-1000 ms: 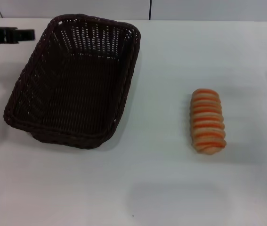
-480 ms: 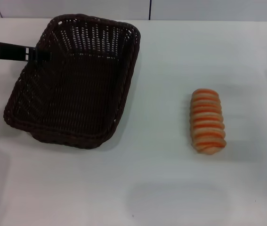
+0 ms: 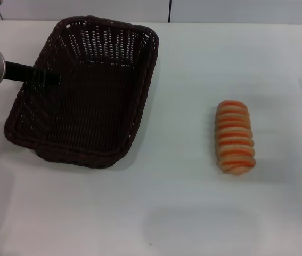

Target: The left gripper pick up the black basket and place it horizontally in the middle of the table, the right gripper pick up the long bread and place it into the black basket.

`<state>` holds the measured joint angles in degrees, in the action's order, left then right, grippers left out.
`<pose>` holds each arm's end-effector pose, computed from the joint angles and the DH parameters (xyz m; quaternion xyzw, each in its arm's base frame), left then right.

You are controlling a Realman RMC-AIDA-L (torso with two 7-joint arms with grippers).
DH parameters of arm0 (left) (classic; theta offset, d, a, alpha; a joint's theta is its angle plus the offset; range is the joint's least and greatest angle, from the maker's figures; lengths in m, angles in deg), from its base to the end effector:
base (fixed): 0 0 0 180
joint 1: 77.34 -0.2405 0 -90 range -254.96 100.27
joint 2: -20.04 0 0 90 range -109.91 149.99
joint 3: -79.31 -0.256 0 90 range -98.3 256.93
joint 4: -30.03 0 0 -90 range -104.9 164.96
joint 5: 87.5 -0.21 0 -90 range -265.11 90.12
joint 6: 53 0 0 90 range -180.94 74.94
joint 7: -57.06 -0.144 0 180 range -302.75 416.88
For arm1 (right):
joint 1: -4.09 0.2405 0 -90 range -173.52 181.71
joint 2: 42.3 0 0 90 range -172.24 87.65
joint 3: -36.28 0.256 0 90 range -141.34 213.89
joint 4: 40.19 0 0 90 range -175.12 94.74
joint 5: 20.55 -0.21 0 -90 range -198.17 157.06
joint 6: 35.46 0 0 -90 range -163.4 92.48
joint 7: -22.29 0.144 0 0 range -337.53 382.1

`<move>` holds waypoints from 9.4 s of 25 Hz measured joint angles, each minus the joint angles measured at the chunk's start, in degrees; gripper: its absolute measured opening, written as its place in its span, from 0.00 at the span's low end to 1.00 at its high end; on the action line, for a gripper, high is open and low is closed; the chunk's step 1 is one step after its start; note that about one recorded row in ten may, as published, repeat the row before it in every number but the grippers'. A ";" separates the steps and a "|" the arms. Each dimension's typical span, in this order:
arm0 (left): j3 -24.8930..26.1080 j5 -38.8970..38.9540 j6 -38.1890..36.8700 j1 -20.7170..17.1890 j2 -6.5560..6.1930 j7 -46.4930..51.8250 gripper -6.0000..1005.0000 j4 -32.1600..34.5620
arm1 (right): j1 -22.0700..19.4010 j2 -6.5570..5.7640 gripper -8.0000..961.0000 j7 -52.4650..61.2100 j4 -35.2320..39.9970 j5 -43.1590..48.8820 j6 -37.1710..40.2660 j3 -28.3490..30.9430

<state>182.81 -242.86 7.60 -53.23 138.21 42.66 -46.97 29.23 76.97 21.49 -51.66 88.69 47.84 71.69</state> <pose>-0.2458 0.3874 0.0436 -0.7841 -0.4671 0.0340 0.4073 0.3028 0.3221 0.0146 -0.6146 0.1401 0.3631 0.6862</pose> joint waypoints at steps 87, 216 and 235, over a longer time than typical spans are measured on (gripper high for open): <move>20.31 26.54 47.35 17.66 -4.83 -67.25 0.21 5.01 | -3.22 0.18 0.68 0.54 -2.15 -0.01 0.72 2.18; 38.12 68.19 13.35 -6.16 -4.51 -69.96 0.52 18.20 | -13.89 -3.02 0.44 -37.66 -56.35 5.56 -29.61 -19.03; 50.88 75.54 12.21 -5.88 -3.04 -79.94 0.52 30.05 | -21.94 -0.27 0.64 -37.30 -45.47 4.95 -5.77 -6.58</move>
<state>233.68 -167.33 19.81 -59.11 135.17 -37.29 -16.92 7.29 76.69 -15.81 -97.14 93.65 42.07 65.11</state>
